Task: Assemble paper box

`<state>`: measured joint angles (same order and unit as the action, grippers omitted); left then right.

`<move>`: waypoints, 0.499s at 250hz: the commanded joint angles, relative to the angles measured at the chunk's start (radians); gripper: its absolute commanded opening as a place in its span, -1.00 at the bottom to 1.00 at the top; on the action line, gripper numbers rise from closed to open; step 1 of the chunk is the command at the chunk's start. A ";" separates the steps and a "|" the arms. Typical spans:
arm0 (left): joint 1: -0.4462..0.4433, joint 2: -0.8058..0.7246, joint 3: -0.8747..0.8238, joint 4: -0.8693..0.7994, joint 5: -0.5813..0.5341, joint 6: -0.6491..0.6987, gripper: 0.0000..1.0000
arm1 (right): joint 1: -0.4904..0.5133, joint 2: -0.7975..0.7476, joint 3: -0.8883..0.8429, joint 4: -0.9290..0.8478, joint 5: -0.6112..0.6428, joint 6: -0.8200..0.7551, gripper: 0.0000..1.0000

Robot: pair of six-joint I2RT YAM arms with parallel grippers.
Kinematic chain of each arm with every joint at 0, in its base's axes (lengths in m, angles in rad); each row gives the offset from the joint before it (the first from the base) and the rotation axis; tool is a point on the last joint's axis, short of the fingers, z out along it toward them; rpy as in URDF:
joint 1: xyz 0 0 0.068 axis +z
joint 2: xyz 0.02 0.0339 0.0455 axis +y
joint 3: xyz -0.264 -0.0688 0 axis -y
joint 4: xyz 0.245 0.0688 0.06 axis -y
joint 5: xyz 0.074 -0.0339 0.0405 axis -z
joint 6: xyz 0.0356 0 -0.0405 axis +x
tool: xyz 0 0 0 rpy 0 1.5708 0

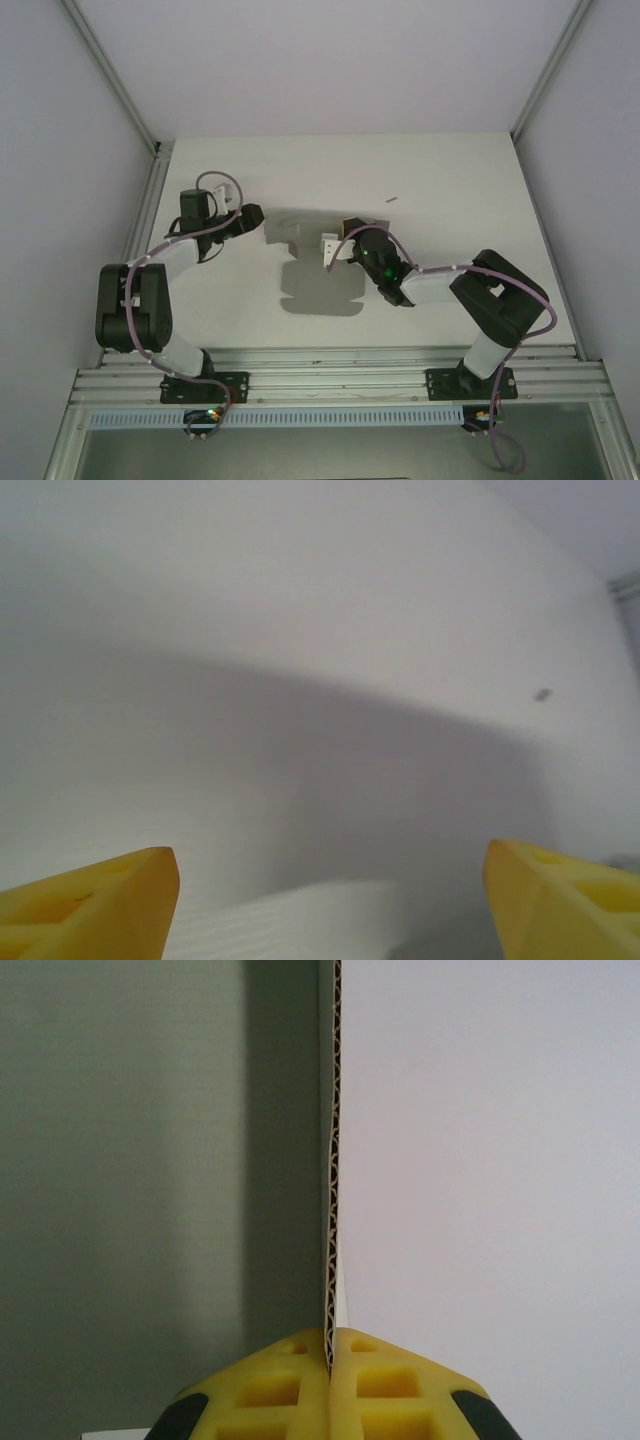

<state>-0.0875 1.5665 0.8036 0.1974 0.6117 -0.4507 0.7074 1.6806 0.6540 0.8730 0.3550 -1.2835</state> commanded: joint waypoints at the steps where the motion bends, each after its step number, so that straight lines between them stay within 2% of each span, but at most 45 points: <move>1: -0.045 -0.012 -0.033 0.164 0.244 0.034 0.59 | 0.011 0.016 0.043 0.024 -0.011 0.003 -1.00; 28: -0.086 -0.022 -0.039 0.133 0.260 0.081 0.42 | 0.006 0.017 0.061 -0.033 -0.005 0.023 -1.00; 57: -0.127 -0.044 -0.051 0.091 0.228 0.145 0.34 | 0.007 0.023 0.056 -0.014 0.001 0.018 -1.00; 82: -0.151 -0.045 -0.045 0.059 0.192 0.184 0.11 | 0.007 0.015 0.058 -0.030 -0.003 0.026 -1.00; 125: -0.189 -0.028 -0.040 0.064 0.188 0.226 0.05 | 0.013 -0.003 0.030 -0.017 -0.014 0.016 -1.00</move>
<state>-0.2485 1.5421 0.7609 0.2695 0.7891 -0.2966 0.7059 1.6878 0.6910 0.8299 0.3691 -1.2766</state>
